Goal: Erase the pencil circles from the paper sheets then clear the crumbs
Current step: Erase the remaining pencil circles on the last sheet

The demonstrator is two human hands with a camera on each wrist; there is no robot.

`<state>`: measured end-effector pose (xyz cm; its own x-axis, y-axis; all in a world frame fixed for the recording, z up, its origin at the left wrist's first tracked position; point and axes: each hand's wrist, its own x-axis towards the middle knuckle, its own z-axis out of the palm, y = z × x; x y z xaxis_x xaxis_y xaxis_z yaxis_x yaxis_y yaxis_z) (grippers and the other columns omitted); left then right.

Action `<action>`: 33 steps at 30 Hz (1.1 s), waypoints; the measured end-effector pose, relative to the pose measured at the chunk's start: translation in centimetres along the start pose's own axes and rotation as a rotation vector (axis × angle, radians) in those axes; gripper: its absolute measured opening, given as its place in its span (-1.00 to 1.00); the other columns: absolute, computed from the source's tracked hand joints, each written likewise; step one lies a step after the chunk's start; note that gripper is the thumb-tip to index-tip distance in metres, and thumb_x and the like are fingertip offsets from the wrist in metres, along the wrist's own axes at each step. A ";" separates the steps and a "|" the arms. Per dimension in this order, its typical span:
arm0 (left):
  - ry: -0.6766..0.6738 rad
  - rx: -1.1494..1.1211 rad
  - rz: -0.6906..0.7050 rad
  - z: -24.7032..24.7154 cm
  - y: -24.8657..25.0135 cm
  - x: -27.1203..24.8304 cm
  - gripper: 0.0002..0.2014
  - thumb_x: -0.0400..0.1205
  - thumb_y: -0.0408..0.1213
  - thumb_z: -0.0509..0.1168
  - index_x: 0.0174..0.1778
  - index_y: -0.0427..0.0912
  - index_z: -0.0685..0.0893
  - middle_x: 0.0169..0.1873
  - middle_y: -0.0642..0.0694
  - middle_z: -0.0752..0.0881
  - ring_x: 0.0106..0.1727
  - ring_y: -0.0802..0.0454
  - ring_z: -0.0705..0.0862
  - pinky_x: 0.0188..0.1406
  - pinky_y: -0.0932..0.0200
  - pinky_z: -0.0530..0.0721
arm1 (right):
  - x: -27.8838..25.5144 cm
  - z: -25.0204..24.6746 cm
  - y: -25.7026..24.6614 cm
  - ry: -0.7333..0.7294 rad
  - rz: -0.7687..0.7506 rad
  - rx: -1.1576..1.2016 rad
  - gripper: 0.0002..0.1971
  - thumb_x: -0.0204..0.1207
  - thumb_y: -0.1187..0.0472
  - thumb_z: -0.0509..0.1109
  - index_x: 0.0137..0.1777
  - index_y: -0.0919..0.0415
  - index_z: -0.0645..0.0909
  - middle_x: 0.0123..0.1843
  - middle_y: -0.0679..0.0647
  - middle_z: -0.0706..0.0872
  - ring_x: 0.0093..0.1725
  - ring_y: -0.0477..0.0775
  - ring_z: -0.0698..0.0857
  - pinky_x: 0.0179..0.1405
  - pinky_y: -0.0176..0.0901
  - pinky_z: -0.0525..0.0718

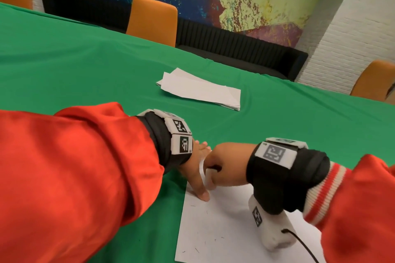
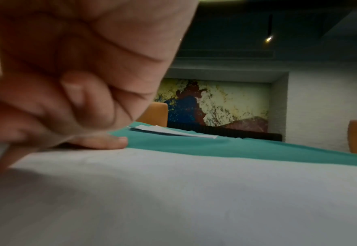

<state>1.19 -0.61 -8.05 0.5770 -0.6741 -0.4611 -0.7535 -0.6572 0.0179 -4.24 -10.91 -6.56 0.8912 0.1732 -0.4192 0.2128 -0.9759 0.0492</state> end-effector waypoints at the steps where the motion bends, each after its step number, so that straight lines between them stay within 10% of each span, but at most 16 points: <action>1: 0.017 0.008 0.015 0.5 0.8 1.5 -0.13 0.53 0.13 0.38 0.67 -0.05 0.10 0.65 -0.16 0.04 0.66 -0.07 0.01 0.56 0.03 0.03 | -0.2 0.2 -0.3 -0.019 -0.017 -0.002 -0.81 0.54 0.10 0.29 0.04 0.12 0.68 -0.30 -0.03 0.54 -0.31 -0.01 0.49 -0.43 -0.31 0.38; 5: -0.028 0.072 -0.058 2.2 0.9 4.6 0.24 0.10 0.53 0.40 0.62 -0.11 0.22 0.61 0.14 -0.19 0.56 0.39 -0.06 0.58 0.22 -0.32 | 0.5 -0.3 0.8 0.020 0.043 -0.030 -0.78 0.54 0.06 0.31 0.04 0.15 0.68 -0.21 0.02 0.66 -0.26 0.02 0.54 -0.35 -0.26 0.43; 9: 0.012 -0.076 -0.054 1.2 -0.2 2.0 0.14 0.46 0.30 0.34 0.66 -0.14 -0.27 0.66 -0.05 -0.25 0.67 0.04 -0.19 0.60 0.03 -0.19 | 1.8 -0.6 2.8 0.116 0.167 -0.042 -0.75 0.55 0.13 0.25 0.06 0.23 0.69 -0.01 0.16 0.73 -0.17 0.08 0.53 -0.27 -0.25 0.44; 18: -0.004 -0.026 -0.031 1.3 -0.4 1.7 0.13 0.49 0.28 0.33 0.66 -0.13 -0.31 0.66 -0.07 -0.26 0.67 0.01 -0.21 0.60 0.02 -0.19 | 2.7 -1.0 2.6 0.099 0.147 -0.033 -0.87 0.54 0.14 0.29 -0.23 0.10 0.58 -0.34 0.00 0.56 -0.19 0.07 0.53 -0.45 -0.33 0.37; 22: -0.017 -0.045 -0.028 1.0 -0.3 1.5 0.11 0.50 0.26 0.34 0.65 -0.08 -0.32 0.66 -0.08 -0.26 0.67 -0.01 -0.21 0.60 0.03 -0.17 | 2.8 -0.9 2.1 0.028 0.124 0.011 -0.79 0.52 0.08 0.36 0.04 0.16 0.70 -0.21 -0.01 0.65 -0.19 0.01 0.59 -0.34 -0.29 0.48; 33: 0.001 -0.072 0.009 0.8 -0.1 1.2 0.03 0.49 0.20 0.38 0.67 0.02 -0.17 0.66 -0.07 -0.09 0.67 -0.04 -0.06 0.59 0.00 -0.01 | 3.1 -1.0 1.7 -0.013 0.140 0.037 -0.79 0.48 0.06 0.40 0.00 0.16 0.72 -0.31 -0.07 0.66 -0.24 -0.04 0.60 -0.21 -0.27 0.55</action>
<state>1.73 -1.10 -9.37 0.5709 -0.6803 -0.4595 -0.7338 -0.6739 0.0860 -0.68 -11.91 -6.91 0.9059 0.0339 -0.4221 0.0721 -0.9946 0.0748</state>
